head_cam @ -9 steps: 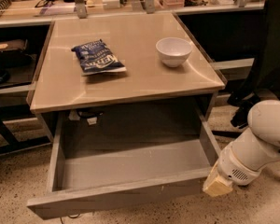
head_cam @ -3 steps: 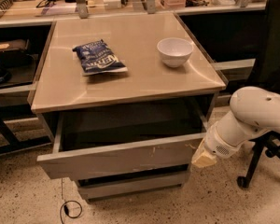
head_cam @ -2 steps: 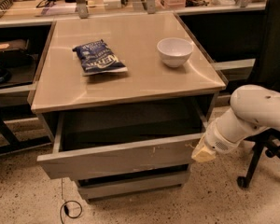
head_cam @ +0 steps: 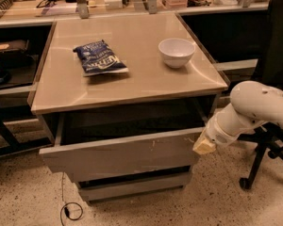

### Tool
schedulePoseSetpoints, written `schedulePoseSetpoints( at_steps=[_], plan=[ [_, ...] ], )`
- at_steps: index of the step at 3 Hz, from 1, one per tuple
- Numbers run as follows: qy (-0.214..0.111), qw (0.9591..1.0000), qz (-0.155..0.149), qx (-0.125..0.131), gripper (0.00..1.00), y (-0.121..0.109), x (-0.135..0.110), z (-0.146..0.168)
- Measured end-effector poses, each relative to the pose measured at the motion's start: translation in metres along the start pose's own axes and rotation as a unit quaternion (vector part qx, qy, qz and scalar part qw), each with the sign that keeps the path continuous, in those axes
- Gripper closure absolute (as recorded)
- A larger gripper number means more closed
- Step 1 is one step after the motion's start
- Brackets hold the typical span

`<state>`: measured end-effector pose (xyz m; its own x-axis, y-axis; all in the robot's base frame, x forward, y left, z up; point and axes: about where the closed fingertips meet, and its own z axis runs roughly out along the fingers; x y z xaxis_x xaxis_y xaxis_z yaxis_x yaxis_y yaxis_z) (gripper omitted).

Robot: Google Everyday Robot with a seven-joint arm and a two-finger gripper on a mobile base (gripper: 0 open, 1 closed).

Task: Close top drawer

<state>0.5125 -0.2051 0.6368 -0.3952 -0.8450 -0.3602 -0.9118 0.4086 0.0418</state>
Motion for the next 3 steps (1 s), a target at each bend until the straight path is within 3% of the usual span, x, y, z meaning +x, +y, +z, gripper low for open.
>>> schedulePoseSetpoints(
  at_steps=[3],
  plan=[
    [-0.005, 0.9995, -0.018, 0.025, 1.00, -0.047, -0.019, 0.004]
  ],
)
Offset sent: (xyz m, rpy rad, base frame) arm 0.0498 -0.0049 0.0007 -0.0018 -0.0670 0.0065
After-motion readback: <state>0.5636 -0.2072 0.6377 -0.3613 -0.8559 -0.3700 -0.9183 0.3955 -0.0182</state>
